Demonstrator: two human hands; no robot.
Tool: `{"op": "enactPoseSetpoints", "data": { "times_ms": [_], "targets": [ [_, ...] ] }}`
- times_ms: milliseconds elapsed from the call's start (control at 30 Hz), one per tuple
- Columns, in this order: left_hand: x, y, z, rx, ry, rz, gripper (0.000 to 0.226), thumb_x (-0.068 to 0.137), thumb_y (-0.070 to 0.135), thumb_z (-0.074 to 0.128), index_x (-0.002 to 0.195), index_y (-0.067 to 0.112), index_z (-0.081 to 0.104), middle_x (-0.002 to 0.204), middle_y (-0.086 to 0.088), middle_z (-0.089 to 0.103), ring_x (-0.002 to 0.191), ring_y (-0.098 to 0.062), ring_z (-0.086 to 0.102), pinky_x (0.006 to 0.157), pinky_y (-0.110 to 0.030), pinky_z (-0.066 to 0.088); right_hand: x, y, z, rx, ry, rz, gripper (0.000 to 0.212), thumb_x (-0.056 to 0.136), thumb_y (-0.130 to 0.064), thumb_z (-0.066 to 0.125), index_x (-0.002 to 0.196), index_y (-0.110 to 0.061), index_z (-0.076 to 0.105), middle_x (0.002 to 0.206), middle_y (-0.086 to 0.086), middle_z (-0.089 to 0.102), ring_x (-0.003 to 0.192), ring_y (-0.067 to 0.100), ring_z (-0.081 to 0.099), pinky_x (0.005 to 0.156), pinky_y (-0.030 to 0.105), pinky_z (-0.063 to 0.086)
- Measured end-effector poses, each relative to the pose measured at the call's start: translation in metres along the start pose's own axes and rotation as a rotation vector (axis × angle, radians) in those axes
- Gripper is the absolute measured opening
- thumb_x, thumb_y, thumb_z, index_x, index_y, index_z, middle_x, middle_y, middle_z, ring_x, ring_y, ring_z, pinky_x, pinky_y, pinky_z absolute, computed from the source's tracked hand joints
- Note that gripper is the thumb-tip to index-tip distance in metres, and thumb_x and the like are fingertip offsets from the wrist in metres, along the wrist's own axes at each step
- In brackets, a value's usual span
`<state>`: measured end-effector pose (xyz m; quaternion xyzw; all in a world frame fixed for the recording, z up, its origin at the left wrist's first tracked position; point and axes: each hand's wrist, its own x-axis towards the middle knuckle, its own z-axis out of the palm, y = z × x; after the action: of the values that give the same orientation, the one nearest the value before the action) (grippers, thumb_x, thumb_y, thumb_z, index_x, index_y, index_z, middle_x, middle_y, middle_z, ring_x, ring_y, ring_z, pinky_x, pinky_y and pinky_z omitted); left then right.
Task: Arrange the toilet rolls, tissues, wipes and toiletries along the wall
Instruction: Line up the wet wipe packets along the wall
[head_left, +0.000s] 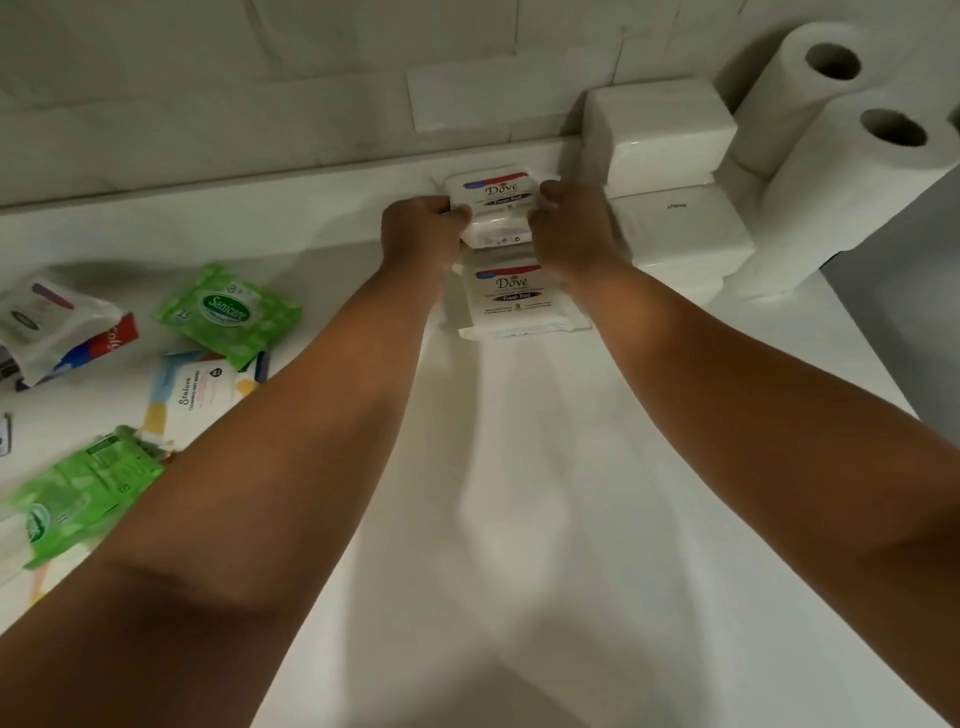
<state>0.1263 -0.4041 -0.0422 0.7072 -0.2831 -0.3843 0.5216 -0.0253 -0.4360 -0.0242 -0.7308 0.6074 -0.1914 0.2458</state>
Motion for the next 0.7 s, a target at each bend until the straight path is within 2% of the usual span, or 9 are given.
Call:
{"op": "enactPoseSetpoints", "data": {
  "times_ms": [67, 133, 200, 267, 367, 433, 533, 633, 700],
  "targets": [
    [0.004, -0.003, 0.003, 0.037, 0.026, 0.000, 0.007, 0.087, 0.012, 0.073, 0.090, 0.017, 0.076, 0.091, -0.006, 0.076, 0.084, -0.024, 0.075, 0.081, -0.042, 0.062, 0.005, 0.000, 0.002, 0.115, -0.030, 0.043, 0.031, 0.096, -0.010, 0.049, 0.123, 0.001, 0.060, 0.124, 0.017, 0.059, 0.118, 0.031, 0.054, 0.098, 0.038, 0.047],
    [0.007, -0.007, 0.006, 0.094, 0.051, 0.004, 0.022, 0.084, 0.013, 0.074, 0.105, 0.011, 0.075, 0.100, -0.008, 0.075, 0.088, -0.025, 0.074, 0.083, -0.042, 0.061, 0.008, 0.001, 0.003, 0.204, -0.049, 0.058, 0.033, 0.097, -0.011, 0.046, 0.127, 0.000, 0.057, 0.128, 0.020, 0.059, 0.120, 0.033, 0.055, 0.097, 0.034, 0.044],
    [0.006, -0.011, 0.005, 0.141, 0.081, 0.020, 0.032, 0.082, 0.015, 0.074, 0.113, 0.011, 0.072, 0.107, -0.007, 0.073, 0.094, -0.026, 0.072, 0.087, -0.042, 0.059, 0.008, 0.003, 0.007, 0.258, -0.072, 0.069, 0.033, 0.098, -0.014, 0.045, 0.128, -0.008, 0.058, 0.127, 0.014, 0.061, 0.117, 0.029, 0.057, 0.089, 0.029, 0.045],
    [0.005, -0.013, 0.005, 0.153, 0.087, 0.021, 0.031, 0.083, 0.018, 0.072, 0.113, 0.014, 0.071, 0.108, -0.005, 0.073, 0.096, -0.024, 0.071, 0.088, -0.042, 0.059, 0.008, 0.009, 0.010, 0.258, -0.011, 0.086, 0.029, 0.099, -0.027, 0.042, 0.120, -0.025, 0.062, 0.114, -0.002, 0.066, 0.107, 0.017, 0.059, 0.083, 0.026, 0.044],
    [0.000, -0.010, 0.007, 0.156, 0.058, -0.001, 0.016, 0.090, 0.017, 0.066, 0.104, 0.016, 0.074, 0.099, -0.003, 0.075, 0.089, -0.022, 0.072, 0.083, -0.042, 0.061, 0.008, 0.013, 0.012, 0.186, 0.018, 0.113, 0.028, 0.099, -0.039, 0.038, 0.112, -0.032, 0.062, 0.102, -0.015, 0.065, 0.101, 0.008, 0.057, 0.081, 0.025, 0.043],
    [0.000, -0.010, 0.010, 0.170, 0.049, 0.009, 0.017, 0.093, 0.017, 0.062, 0.103, 0.015, 0.075, 0.093, -0.003, 0.075, 0.085, -0.022, 0.073, 0.080, -0.041, 0.062, 0.010, 0.011, 0.012, 0.157, -0.027, 0.099, 0.030, 0.101, -0.035, 0.036, 0.110, -0.031, 0.064, 0.098, -0.016, 0.066, 0.096, 0.006, 0.060, 0.073, 0.022, 0.045],
    [0.002, -0.011, 0.011, 0.188, 0.058, 0.017, 0.019, 0.095, 0.020, 0.061, 0.104, 0.013, 0.075, 0.093, -0.005, 0.075, 0.083, -0.022, 0.073, 0.079, -0.041, 0.062, 0.010, 0.008, 0.010, 0.170, -0.079, 0.071, 0.030, 0.101, -0.023, 0.036, 0.109, -0.025, 0.065, 0.094, -0.015, 0.066, 0.082, 0.000, 0.059, 0.056, 0.018, 0.039],
    [0.003, -0.010, 0.009, 0.228, 0.045, 0.029, 0.019, 0.095, 0.023, 0.062, 0.104, 0.014, 0.075, 0.093, -0.005, 0.076, 0.084, -0.022, 0.073, 0.081, -0.042, 0.061, 0.012, 0.009, 0.013, 0.171, -0.065, 0.052, 0.029, 0.102, -0.022, 0.036, 0.108, -0.026, 0.064, 0.094, -0.014, 0.066, 0.084, 0.002, 0.060, 0.060, 0.018, 0.043],
    [0.002, -0.009, 0.008, 0.242, 0.037, 0.046, 0.020, 0.095, 0.024, 0.062, 0.105, 0.014, 0.075, 0.094, -0.005, 0.076, 0.085, -0.021, 0.073, 0.081, -0.042, 0.061, 0.011, 0.009, 0.010, 0.153, -0.062, 0.057, 0.029, 0.103, -0.022, 0.036, 0.115, -0.028, 0.062, 0.101, -0.015, 0.064, 0.085, 0.001, 0.057, 0.060, 0.013, 0.039]
  ]
}}
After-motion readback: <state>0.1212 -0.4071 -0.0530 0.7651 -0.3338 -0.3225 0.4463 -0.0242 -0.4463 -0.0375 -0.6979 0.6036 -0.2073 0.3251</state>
